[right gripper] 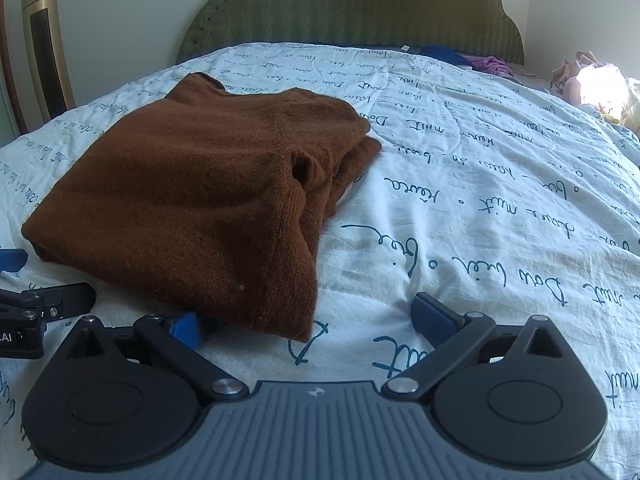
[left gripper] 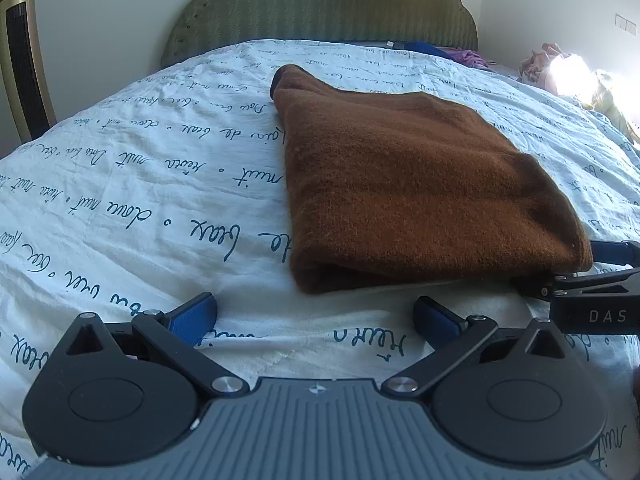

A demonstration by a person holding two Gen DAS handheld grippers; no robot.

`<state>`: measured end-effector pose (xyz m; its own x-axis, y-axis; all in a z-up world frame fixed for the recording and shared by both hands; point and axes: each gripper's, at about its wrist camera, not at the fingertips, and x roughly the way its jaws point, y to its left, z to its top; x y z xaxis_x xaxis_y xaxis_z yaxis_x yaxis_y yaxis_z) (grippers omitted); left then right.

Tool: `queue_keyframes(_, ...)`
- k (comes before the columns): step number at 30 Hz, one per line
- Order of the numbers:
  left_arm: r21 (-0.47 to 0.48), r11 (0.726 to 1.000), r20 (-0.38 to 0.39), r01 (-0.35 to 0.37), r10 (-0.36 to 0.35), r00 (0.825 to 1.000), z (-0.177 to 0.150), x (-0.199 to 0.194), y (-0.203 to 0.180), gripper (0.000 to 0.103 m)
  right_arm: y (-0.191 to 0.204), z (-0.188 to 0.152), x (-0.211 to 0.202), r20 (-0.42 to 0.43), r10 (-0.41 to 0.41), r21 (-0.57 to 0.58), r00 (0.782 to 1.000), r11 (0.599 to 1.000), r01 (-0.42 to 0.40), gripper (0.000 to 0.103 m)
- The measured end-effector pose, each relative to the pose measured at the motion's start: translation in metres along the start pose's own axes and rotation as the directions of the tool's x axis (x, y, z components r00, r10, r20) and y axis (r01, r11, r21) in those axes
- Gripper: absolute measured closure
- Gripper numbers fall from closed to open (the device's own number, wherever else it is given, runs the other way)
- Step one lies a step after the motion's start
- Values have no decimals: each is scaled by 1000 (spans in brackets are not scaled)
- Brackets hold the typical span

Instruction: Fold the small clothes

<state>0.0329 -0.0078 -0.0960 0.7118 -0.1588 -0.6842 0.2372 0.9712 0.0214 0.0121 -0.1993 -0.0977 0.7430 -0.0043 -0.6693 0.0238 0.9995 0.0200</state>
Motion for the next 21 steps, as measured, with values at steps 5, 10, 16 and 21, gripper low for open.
queue_keyframes(5,3,1000,-1,-12,12,1000,0,0,-2,0,0,-1,-1,2,0,-2,1000,1000,0,0)
queue_keyframes(10,2,1000,-1,-11,11,1000,0,0,-2,0,0,-1,-2,5,3,-1,1000,1000,-3,0)
queue_keyframes(16,2,1000,-1,-10,10,1000,0,0,-2,0,0,-1,-1,5,2,0,1000,1000,-2,0)
queue_keyframes(21,3,1000,-1,-10,10,1000,0,-1,-2,0,0,-1,-2,5,2,0,1000,1000,-2,0)
